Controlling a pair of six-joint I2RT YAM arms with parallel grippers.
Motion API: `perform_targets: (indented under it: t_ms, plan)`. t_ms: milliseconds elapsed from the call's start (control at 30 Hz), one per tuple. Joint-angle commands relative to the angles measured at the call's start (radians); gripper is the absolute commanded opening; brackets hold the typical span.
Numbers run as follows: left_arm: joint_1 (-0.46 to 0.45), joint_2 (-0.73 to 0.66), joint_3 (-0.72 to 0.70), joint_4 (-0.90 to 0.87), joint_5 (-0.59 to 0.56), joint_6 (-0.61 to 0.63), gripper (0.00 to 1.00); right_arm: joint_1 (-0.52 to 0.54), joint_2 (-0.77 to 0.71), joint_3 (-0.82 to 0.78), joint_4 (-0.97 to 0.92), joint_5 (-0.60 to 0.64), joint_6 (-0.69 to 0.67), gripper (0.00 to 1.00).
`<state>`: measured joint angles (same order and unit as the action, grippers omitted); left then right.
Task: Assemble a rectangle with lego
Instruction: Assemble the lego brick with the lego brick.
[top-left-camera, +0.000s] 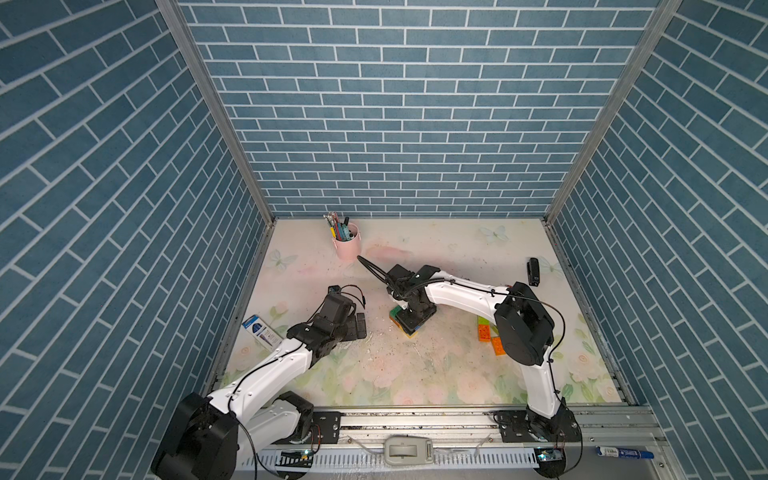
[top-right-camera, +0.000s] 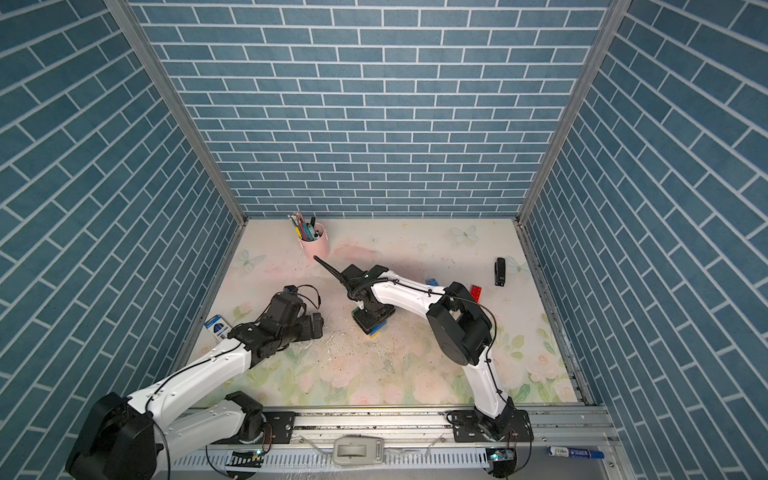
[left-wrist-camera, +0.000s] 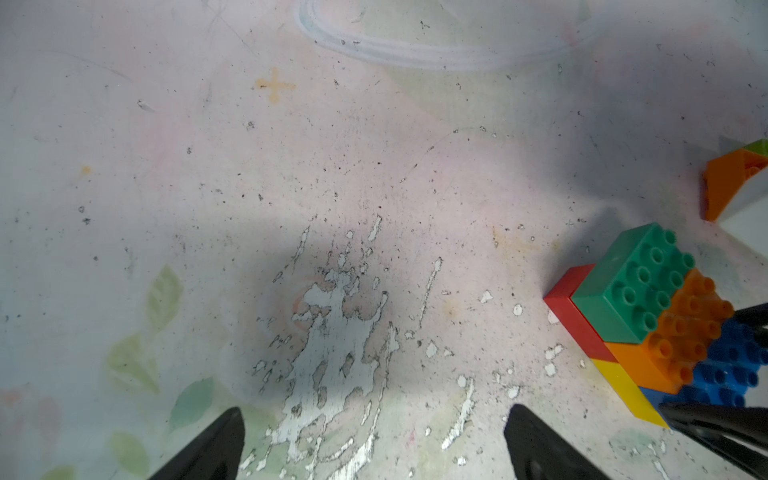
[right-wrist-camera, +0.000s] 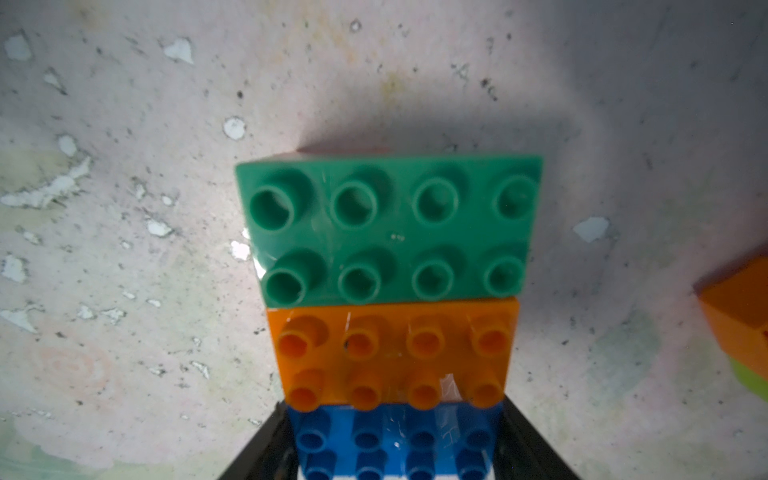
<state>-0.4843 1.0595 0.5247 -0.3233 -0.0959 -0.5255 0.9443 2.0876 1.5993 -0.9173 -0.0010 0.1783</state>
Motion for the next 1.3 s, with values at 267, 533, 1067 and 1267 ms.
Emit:
perform_targets:
  t_ms: [267,533,1067,1267]
  plan:
    - [0.007,-0.027,0.017,-0.048,-0.013,0.008,0.99,0.004,0.121,-0.046,0.005,0.022,-0.011,0.18]
    - [0.007,-0.020,0.032,-0.046,-0.007,0.004,0.99,-0.005,0.053,0.004,-0.028,0.002,-0.013,0.51]
    - [0.006,0.044,0.090,0.011,0.022,0.007,0.99,-0.022,-0.091,0.056,-0.050,0.008,0.122,0.85]
    - [0.007,0.113,0.146,0.048,0.052,0.042,0.99,-0.039,-0.272,-0.071,0.018,0.031,0.433,0.78]
